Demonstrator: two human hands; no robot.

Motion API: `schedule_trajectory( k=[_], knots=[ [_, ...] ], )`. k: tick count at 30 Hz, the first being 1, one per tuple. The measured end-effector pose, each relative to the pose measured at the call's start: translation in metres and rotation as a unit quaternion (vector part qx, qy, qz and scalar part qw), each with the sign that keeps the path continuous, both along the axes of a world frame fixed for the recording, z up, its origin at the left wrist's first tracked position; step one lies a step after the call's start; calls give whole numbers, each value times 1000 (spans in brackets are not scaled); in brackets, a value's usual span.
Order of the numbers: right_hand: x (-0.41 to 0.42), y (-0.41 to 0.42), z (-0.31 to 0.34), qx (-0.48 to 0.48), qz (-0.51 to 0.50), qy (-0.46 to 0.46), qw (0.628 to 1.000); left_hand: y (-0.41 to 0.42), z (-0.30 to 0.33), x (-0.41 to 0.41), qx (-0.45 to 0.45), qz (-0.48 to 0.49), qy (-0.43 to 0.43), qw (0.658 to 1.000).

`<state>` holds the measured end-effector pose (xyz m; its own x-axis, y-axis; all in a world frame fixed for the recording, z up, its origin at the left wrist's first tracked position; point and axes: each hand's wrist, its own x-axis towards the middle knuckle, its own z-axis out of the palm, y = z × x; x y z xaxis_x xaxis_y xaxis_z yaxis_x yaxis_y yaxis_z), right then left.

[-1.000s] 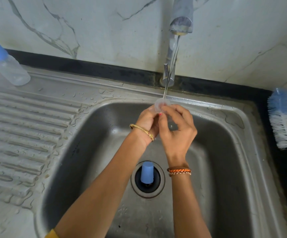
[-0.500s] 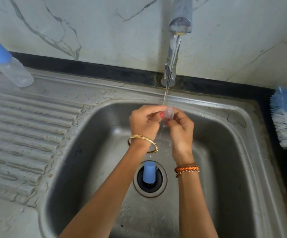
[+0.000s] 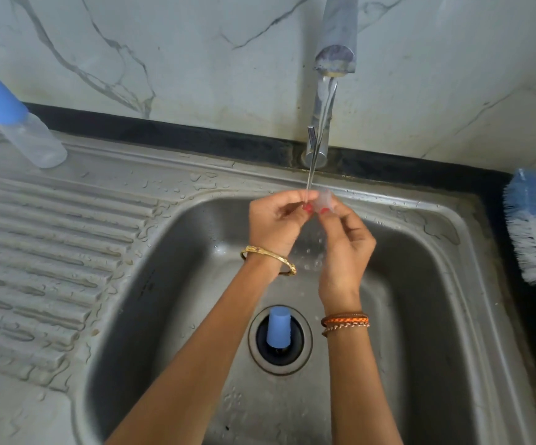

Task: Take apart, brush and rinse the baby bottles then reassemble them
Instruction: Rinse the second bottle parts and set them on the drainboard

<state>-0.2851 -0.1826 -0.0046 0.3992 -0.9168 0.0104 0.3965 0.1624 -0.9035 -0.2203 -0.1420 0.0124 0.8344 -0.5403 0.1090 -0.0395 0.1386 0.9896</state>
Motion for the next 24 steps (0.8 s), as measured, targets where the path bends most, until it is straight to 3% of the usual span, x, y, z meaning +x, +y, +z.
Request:
schedule_trajectory(
  k=[3,6,9,12,15,18,21,24],
  knots=[
    [-1,-4,0,157,46,-56,985,2,1,-8,68,-5,-160,985],
    [-1,-4,2,211,115,-29,970,10,-7,-15,134,22,-253,958],
    [1,0,6,216,167,-2,962,27,-12,-8,163,14,-198,966],
    [0,7,14,148,194,45,969,49,-14,3,168,19,-155,973],
    [-4,9,22,65,177,109,976,74,-19,8,193,40,-109,974],
    [-11,9,33,71,176,120,975,102,-27,13,219,46,-69,972],
    [-16,22,36,5,231,240,943,127,-31,17,251,26,-48,966],
    [-20,42,44,-107,307,343,881,145,-28,23,267,9,-69,961]
  ],
)
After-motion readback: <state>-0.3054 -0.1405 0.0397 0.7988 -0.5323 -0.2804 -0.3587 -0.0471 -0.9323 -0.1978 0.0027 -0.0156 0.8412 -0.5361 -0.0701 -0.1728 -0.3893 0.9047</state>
